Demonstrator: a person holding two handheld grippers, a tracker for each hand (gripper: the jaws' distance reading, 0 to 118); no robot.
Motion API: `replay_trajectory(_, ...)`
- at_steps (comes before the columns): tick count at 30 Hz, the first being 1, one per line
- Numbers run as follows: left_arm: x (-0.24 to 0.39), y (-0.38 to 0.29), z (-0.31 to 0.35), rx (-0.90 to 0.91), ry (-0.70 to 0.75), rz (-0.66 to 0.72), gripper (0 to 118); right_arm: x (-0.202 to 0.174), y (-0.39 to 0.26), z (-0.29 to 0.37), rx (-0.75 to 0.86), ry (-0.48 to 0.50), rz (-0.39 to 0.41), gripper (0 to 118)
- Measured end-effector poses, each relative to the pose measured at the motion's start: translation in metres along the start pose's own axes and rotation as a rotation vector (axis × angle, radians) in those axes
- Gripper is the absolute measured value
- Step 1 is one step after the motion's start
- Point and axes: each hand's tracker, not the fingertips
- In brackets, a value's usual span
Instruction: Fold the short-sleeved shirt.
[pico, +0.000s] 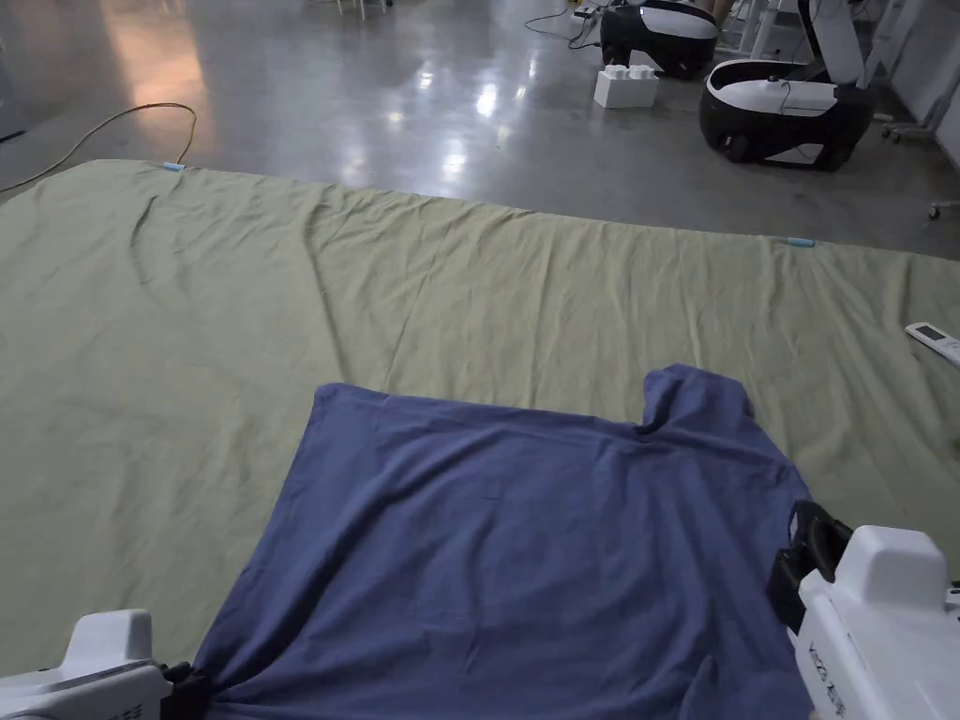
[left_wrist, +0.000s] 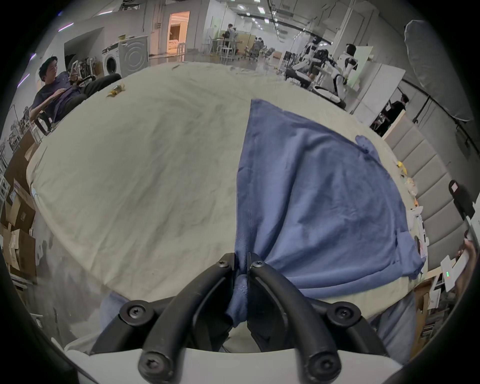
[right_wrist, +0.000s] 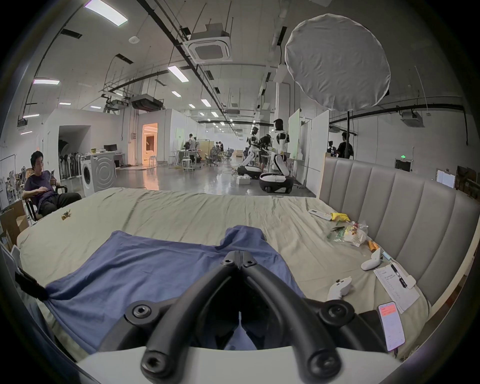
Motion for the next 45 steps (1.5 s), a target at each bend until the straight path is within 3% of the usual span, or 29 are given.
replay_trajectory(3, 0.003, 0.003, 0.002, 0.012, -0.001, -0.015, 8, 0.016, -0.001, 0.007, -0.059, -0.014, 0.013, 1)
replay_trajectory(8, 0.004, 0.004, -0.003, 0.012, -0.002, -0.026, 8, 0.050, -0.014, 0.022, -0.292, -0.025, 0.040, 2)
replay_trajectory(9, 0.004, 0.003, -0.005, 0.010, 0.000, -0.029, 8, 0.057, -0.021, 0.026, -0.369, -0.059, 0.006, 7)
replay_trajectory(10, 0.005, 0.002, -0.007, 0.010, 0.002, -0.030, 8, 0.062, -0.025, 0.028, -0.394, -0.055, 0.023, 17)
replay_trajectory(12, 0.005, 0.001, -0.009, 0.005, 0.004, -0.028, 8, 0.072, -0.038, 0.032, -0.480, -0.070, 0.023, 52)
replay_trajectory(13, 0.005, 0.000, -0.010, 0.005, 0.005, -0.029, 8, 0.076, -0.047, 0.034, -0.524, -0.083, 0.028, 63)
replay_trajectory(16, 0.004, -0.002, -0.012, 0.003, 0.008, -0.029, 8, 0.083, -0.074, 0.036, -0.630, -0.088, 0.037, 67)
replay_trajectory(20, 0.003, -0.005, -0.014, -0.002, 0.008, -0.031, 8, 0.083, -0.105, 0.033, -0.728, -0.045, -0.024, 74)
replay_trajectory(25, 0.004, -0.008, -0.016, 0.003, 0.013, -0.056, 8, 0.069, -0.141, 0.012, -0.794, -0.031, 0.032, 72)
replay_trajectory(27, 0.006, -0.009, -0.015, 0.001, 0.012, -0.058, 8, 0.066, -0.150, 0.006, -0.810, -0.015, 0.005, 52)
replay_trajectory(29, 0.006, -0.011, -0.016, 0.000, 0.012, -0.057, 8, 0.065, -0.154, 0.006, -0.791, 0.011, -0.015, 39)
replay_trajectory(31, 0.005, -0.011, -0.017, -0.001, 0.013, -0.057, 8, 0.063, -0.148, 0.007, -0.791, 0.025, -0.005, 11)
replay_trajectory(39, 0.006, -0.008, -0.010, 0.008, -0.006, -0.042, 8, 0.065, -0.126, 0.017, -0.807, -0.022, 0.066, 8)
replay_trajectory(45, 0.008, -0.007, -0.006, 0.021, -0.022, -0.044, 8, 0.073, -0.109, 0.029, -0.765, -0.025, 0.035, 8)
